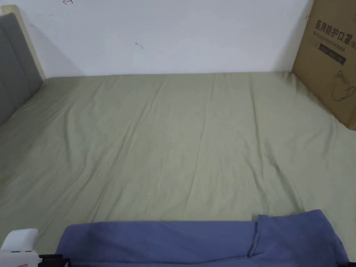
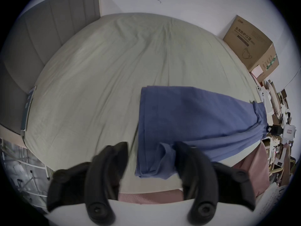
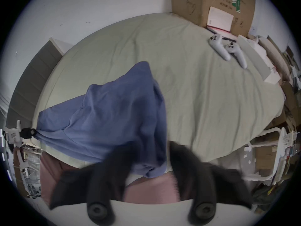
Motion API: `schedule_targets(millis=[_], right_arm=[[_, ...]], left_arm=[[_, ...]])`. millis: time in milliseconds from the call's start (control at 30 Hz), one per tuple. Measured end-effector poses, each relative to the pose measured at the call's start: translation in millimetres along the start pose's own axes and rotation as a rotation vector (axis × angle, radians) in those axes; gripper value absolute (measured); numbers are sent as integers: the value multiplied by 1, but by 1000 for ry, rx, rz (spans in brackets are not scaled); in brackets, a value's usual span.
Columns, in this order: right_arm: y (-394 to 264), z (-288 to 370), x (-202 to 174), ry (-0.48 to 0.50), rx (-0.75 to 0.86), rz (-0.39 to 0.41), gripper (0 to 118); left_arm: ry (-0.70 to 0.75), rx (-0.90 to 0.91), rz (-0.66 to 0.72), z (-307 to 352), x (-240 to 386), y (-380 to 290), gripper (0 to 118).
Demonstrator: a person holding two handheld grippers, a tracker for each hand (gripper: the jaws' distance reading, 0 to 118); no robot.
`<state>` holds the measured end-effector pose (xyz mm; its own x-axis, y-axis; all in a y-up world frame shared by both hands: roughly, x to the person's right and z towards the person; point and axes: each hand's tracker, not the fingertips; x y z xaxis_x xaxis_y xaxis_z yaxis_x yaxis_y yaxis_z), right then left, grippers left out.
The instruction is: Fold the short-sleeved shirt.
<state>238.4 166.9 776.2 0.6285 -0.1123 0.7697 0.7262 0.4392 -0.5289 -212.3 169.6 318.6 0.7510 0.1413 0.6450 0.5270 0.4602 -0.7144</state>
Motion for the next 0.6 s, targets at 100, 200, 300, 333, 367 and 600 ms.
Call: schedule_targets(millis=[100,200,300,333,367,600], right_arm=[[8,17,-12,-20,74,58,83],[22,31,-30,-5,154,91,83],[30,35,-55,37,224,109,57],[31,33,-66,27,250,99,33],[30,27,-75,22,264,81,4],[24,-17,-140,62,230,162,0]], left_arm=[[-74,79,78,16,-8,9,96],[-122,162,137,38,-5,17,106],[-173,179,145,43,-3,20,97],[-180,185,144,42,0,17,75],[-181,180,154,39,1,15,18],[-208,172,199,35,-5,-9,0]])
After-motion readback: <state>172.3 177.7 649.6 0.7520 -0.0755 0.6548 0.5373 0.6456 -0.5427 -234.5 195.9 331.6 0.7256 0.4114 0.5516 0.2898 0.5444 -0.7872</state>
